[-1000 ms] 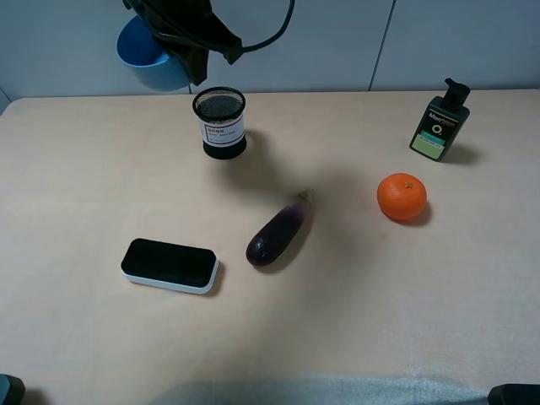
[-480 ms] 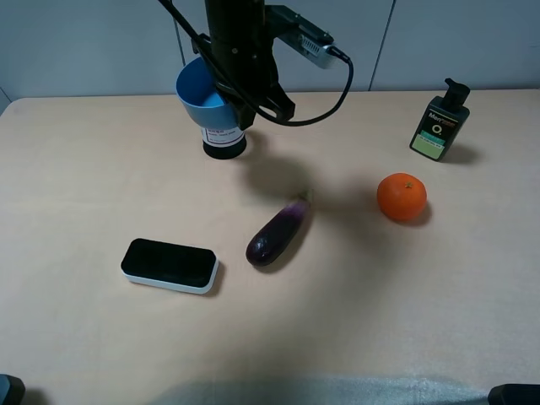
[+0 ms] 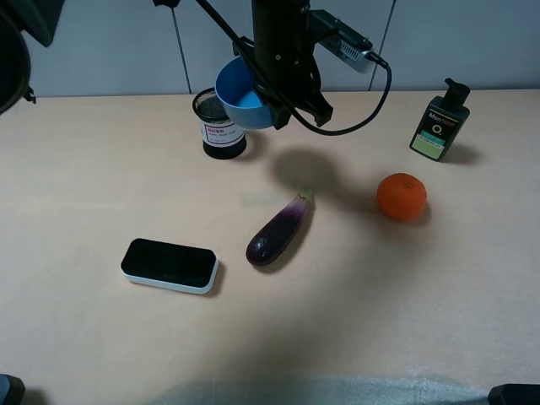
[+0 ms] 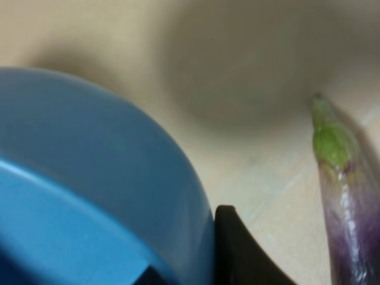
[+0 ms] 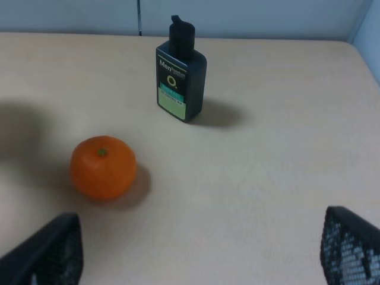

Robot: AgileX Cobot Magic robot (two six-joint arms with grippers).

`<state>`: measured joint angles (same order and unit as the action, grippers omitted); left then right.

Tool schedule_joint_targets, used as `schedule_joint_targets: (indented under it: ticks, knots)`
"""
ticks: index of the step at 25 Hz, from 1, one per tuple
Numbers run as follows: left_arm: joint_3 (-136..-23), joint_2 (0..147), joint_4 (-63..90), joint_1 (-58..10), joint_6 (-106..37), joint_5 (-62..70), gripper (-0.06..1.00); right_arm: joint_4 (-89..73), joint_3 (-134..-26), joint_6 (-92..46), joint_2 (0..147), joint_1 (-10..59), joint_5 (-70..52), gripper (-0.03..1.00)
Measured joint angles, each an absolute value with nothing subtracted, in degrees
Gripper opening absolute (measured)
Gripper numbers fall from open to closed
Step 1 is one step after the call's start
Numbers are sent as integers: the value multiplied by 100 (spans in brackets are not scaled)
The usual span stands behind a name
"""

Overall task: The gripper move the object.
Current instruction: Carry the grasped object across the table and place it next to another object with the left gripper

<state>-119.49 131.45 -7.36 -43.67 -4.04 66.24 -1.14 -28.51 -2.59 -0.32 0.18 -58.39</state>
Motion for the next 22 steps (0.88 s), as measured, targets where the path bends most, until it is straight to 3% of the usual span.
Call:
schedule_joint_targets:
  ticks: [22]
  knots:
    - [-12152, 13749, -719, -4377, -404, 6533, 4, -114, -2851, -259, -32, 18, -5839, 61]
